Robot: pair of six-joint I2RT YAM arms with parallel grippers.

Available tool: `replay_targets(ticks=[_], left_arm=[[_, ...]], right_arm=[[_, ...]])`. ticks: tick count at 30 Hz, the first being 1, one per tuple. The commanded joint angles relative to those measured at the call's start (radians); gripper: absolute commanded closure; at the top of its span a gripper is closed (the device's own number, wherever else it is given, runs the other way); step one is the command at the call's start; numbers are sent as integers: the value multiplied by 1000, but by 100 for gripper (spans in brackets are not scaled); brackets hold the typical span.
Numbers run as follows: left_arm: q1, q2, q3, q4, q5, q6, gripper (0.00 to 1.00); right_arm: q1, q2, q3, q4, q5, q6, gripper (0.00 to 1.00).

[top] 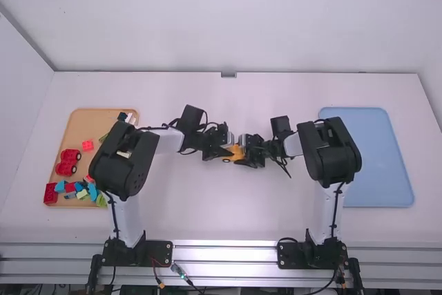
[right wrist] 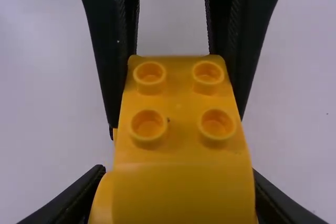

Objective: Assemble lego blocks to make yellow taxi

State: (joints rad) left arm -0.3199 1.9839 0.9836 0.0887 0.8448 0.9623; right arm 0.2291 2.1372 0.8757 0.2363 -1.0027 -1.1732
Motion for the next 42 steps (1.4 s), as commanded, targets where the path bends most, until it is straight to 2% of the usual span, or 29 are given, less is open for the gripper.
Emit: replay_targets(ticks=[1,12,18,25,34,35,37,42], left_arm=[[17,77,-26,-37,-264,-20,98],[13,109,-26,-79,-264,40,98],[13,109,-27,-130,-416,21,98],[12,109,-27,-136,-468,5,98],[13,82,-27,-80,-158,64,98],[13,82,-27,-68,-140,64,97],[13,82,-27,-61,-123,64,83],[13,82,-29,-45,-74,64,82]], right_arm=[[0,18,-12,-14,16,-36,61],[0,18,-12,-13,16,-35,61],[-13,18,-12,-14,12,-36,62],[-12,18,-12,-16,16,-36,61],[-13,18,-11,-13,16,-35,61],[-13,18,-11,-13,14,-35,61],[-13,18,-11,-13,11,-35,61],[-13,18,-11,-13,11,-35,61]])
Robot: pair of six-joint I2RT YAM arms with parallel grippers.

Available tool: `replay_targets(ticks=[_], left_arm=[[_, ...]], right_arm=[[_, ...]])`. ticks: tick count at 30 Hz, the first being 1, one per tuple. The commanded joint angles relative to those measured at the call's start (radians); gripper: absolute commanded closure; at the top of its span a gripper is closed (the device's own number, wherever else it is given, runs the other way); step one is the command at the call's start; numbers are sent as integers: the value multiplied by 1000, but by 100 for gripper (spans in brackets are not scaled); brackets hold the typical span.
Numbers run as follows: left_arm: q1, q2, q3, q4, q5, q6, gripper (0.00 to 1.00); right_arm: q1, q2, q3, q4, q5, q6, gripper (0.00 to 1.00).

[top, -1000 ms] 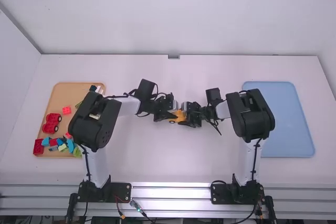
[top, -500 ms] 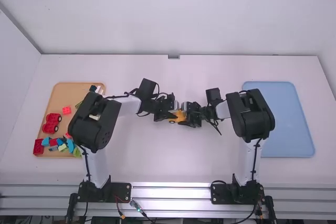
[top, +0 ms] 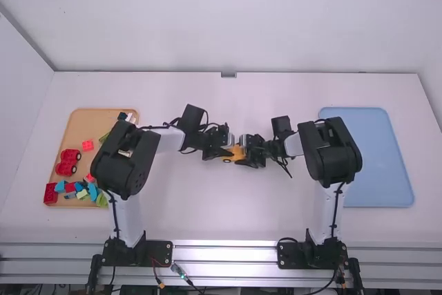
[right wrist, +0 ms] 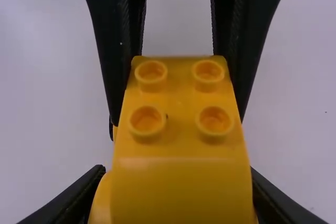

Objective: Assemble lego blocks to make yellow taxi

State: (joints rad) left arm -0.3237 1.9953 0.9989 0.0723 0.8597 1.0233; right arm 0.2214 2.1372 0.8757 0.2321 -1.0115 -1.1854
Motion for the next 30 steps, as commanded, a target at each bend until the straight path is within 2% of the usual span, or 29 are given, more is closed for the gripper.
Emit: replay_targets(ticks=[1,4,8,10,14,21,24,30], left_arm=[[17,71,-44,-15,-75,-5,78],[17,71,-44,8,-58,-9,76],[17,71,-44,24,-56,-24,79],[20,71,-44,27,-55,-42,82],[52,71,-44,42,-66,-78,98],[104,71,-44,34,-8,-87,98],[92,71,-44,34,48,-37,98],[48,78,-44,50,12,-39,98]], right_arm=[[-5,18,-11,-9,18,-23,60],[-5,18,-11,-9,18,-23,60],[-5,18,-11,-9,18,-23,60],[-5,18,-11,-9,18,-22,60],[-5,18,-11,-2,18,-6,60],[-5,18,-11,-5,23,-8,60],[-5,18,-11,-5,21,-8,60],[-5,18,-11,-6,21,-8,61]])
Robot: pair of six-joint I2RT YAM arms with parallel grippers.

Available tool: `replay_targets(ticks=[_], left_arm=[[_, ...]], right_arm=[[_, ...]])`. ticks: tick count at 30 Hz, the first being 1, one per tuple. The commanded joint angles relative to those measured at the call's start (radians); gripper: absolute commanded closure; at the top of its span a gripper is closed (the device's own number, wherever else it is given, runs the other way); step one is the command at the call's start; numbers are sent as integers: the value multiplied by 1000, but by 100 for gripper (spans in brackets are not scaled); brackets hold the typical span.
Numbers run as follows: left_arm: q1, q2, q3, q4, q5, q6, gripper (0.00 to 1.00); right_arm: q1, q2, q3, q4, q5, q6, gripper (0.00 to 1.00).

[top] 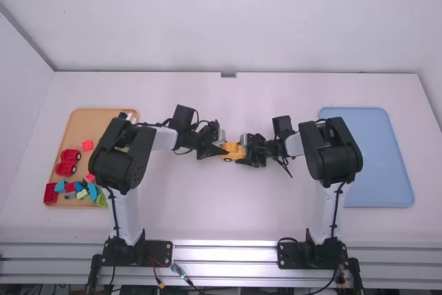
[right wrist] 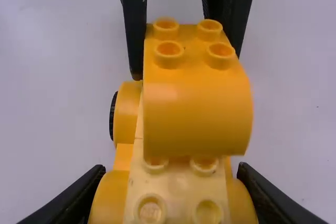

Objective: Assemble lego blocks to make yellow taxi

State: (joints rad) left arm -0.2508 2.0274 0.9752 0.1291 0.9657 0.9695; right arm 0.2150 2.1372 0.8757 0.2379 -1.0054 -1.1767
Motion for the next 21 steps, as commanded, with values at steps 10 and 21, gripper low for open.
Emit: replay_targets(ticks=[10,21], left_arm=[[-37,47,-21,4,-90,14,98],[-44,45,17,-21,-91,9,98]], right_arm=[[3,18,-11,-12,11,-17,61],[3,18,-11,-15,25,-17,61]])
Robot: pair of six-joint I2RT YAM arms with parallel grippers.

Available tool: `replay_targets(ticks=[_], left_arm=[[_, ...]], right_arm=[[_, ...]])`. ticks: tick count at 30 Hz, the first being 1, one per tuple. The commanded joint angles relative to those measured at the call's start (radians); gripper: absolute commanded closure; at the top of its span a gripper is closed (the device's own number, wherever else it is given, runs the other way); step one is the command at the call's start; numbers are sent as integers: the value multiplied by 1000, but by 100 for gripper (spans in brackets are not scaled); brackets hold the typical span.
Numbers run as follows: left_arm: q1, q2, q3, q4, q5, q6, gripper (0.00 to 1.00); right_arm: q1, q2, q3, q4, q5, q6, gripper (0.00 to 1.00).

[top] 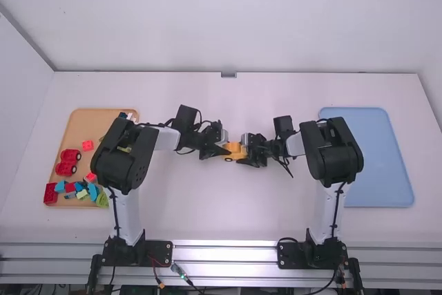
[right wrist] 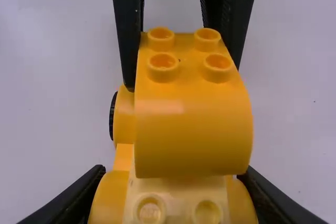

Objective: Assemble lego blocks to make yellow taxi

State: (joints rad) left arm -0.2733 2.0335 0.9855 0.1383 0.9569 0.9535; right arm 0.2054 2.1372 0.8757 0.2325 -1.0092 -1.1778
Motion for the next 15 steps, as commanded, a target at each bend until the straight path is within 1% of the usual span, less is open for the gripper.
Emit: replay_targets(ticks=[1,4,7,15], left_arm=[[-24,39,14,-47,-85,34,98],[-31,39,44,-111,-98,78,98],[-51,39,64,-148,-156,77,98],[-81,39,73,-173,-177,119,98]], right_arm=[[12,18,-11,-10,31,-15,61],[12,18,-11,-10,38,-5,61],[12,18,-11,-9,39,-5,61],[12,18,-11,-10,38,-5,61]])
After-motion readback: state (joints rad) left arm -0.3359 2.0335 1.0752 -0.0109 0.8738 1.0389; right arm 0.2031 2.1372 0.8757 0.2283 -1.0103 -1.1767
